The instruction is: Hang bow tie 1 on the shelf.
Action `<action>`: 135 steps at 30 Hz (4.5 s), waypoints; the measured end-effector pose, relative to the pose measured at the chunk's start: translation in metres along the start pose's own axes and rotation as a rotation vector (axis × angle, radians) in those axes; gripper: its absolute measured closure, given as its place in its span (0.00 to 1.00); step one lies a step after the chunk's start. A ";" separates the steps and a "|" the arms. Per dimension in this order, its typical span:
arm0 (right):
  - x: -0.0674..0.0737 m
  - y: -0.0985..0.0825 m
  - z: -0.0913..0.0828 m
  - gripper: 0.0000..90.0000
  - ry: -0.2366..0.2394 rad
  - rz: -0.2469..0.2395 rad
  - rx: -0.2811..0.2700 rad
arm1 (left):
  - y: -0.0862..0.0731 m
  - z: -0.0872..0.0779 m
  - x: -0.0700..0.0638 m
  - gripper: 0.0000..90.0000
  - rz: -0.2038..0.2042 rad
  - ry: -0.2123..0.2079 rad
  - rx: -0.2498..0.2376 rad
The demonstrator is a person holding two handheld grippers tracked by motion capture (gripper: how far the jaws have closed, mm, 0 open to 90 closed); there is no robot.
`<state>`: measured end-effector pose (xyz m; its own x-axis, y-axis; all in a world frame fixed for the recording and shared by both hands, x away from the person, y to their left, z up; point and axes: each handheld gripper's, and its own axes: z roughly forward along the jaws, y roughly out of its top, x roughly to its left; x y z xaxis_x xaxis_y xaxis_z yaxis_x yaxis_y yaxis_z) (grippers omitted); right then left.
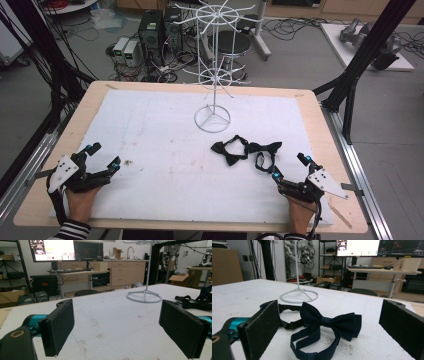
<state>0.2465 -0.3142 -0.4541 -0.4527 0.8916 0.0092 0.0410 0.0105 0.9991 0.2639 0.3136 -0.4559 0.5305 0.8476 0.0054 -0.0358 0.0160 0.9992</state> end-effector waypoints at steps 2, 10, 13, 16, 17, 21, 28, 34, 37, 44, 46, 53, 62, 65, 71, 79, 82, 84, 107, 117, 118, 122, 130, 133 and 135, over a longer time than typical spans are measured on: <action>0.000 0.000 0.000 0.03 0.000 0.001 0.001 | 0.000 0.000 0.000 0.15 0.001 0.000 0.000; 0.000 0.000 -0.001 0.03 -0.002 -0.001 -0.006 | 0.000 0.000 0.000 0.15 0.001 0.000 -0.002; 0.000 0.000 -0.001 0.03 -0.003 0.002 -0.006 | 0.000 0.000 0.000 0.15 0.001 0.001 -0.001; 0.000 0.000 -0.001 0.03 0.000 0.004 -0.007 | 0.000 0.000 0.000 0.15 0.002 0.001 -0.002; 0.000 0.000 -0.001 0.03 0.000 0.005 -0.008 | 0.000 0.000 0.000 0.15 0.001 0.001 -0.004; -0.001 0.000 -0.001 0.03 -0.001 0.006 -0.012 | 0.000 -0.001 -0.001 0.15 0.006 0.000 -0.008; -0.004 0.001 -0.001 0.03 0.009 0.033 -0.008 | 0.000 0.000 -0.001 0.15 0.001 0.003 -0.005; -0.008 0.012 -0.005 0.03 0.022 0.033 -0.006 | 0.000 0.000 0.000 0.15 0.002 0.004 -0.003; -0.012 0.022 -0.006 0.03 0.038 0.029 -0.002 | 0.000 0.000 0.000 0.15 0.004 0.005 -0.002; -0.024 0.052 0.000 0.03 0.111 -0.016 0.074 | 0.000 0.000 0.000 0.15 0.002 0.004 0.004; -0.030 0.066 0.006 0.03 0.144 -0.040 0.102 | 0.000 0.000 0.000 0.15 0.002 0.004 0.004; -0.038 0.087 0.024 0.03 0.224 -0.095 0.217 | 0.000 0.000 0.000 0.15 0.002 0.004 -0.001; -0.044 0.097 0.045 0.03 0.307 -0.102 0.310 | 0.000 -0.001 0.000 0.15 0.004 0.002 -0.009; -0.046 0.103 0.057 0.03 0.325 -0.134 0.360 | 0.000 -0.001 0.000 0.15 0.000 0.001 -0.007; -0.051 0.110 0.071 0.03 0.375 -0.176 0.427 | 0.000 -0.001 0.000 0.15 0.002 0.000 -0.007; -0.053 0.116 0.089 0.03 0.451 -0.226 0.519 | 0.000 -0.001 0.000 0.15 0.002 0.002 -0.011; -0.053 0.117 0.091 0.03 0.457 -0.232 0.527 | 0.000 -0.001 0.000 0.15 0.003 0.003 -0.011; -0.052 0.119 0.093 0.03 0.464 -0.237 0.536 | 0.000 -0.001 0.000 0.15 0.003 0.002 -0.010; -0.050 0.106 0.118 0.03 0.528 -0.303 0.707 | 0.000 -0.001 0.000 0.15 0.002 0.005 -0.008; -0.047 0.099 0.137 0.03 0.551 -0.372 0.814 | 0.000 -0.001 0.000 0.15 0.003 0.006 -0.007; -0.046 0.098 0.138 0.03 0.547 -0.393 0.824 | 0.000 -0.001 0.000 0.15 0.003 0.006 -0.007; -0.045 0.095 0.141 0.03 0.558 -0.408 0.840 | 0.000 -0.001 0.000 0.15 0.003 0.006 -0.007; -0.040 0.085 0.151 0.06 0.581 -0.441 0.893 | 0.000 -0.001 0.000 0.15 0.005 0.005 -0.007; -0.041 0.082 0.153 0.06 0.585 -0.441 0.905 | 0.000 -0.001 0.000 0.15 0.005 0.005 -0.007; -0.042 0.080 0.154 0.07 0.591 -0.431 0.915 | 0.000 -0.001 0.000 0.15 0.005 0.005 -0.007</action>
<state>0.4061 -0.2807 -0.3814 -0.9192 0.3883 -0.0650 0.2998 0.7975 0.5236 0.2632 0.3139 -0.4560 0.5258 0.8505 0.0101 -0.0442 0.0154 0.9989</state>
